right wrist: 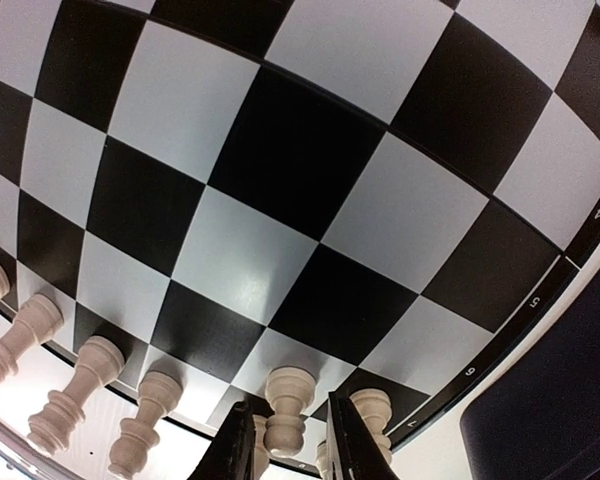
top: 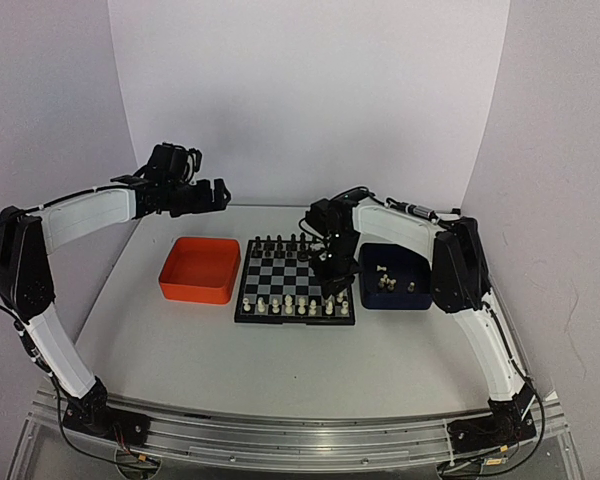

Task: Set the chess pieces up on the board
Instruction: Place the chess piece on the chessboard.

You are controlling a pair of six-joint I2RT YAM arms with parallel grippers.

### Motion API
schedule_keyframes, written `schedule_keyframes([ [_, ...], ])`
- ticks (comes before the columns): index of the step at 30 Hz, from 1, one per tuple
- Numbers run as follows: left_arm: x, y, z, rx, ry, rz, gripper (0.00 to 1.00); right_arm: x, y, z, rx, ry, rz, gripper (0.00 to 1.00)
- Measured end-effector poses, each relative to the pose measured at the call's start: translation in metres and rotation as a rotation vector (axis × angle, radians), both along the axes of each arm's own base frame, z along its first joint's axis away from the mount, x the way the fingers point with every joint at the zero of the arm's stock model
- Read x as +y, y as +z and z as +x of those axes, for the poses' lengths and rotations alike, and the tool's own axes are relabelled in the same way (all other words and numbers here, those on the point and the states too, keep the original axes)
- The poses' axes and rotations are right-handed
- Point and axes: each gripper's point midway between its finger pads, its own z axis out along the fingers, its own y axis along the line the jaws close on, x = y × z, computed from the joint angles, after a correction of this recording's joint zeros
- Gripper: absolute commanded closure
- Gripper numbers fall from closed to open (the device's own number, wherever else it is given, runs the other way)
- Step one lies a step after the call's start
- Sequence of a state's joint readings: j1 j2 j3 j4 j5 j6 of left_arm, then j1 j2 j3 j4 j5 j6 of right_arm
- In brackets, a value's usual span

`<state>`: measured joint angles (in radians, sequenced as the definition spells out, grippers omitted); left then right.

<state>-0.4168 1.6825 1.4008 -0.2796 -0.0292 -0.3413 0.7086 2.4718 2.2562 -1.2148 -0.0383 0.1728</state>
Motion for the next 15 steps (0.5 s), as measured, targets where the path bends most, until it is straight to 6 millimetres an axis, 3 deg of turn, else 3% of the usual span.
schedule_keyframes([
  [8, 0.000, -0.001, 0.000, 0.000, -0.001, 0.002, 0.00, 0.011, 0.020, 0.011, -0.048, 0.002, 0.049, 0.66],
  [12, 0.000, 0.000, 0.000, -0.001, -0.001, 0.001, 0.00, 0.011, 0.039, 0.018, -0.102, 0.006, 0.061, 0.49],
  [15, -0.001, 0.002, 0.001, -0.011, -0.001, -0.003, 0.00, 0.004, 0.070, 0.026, -0.197, 0.007, 0.057, 0.37],
])
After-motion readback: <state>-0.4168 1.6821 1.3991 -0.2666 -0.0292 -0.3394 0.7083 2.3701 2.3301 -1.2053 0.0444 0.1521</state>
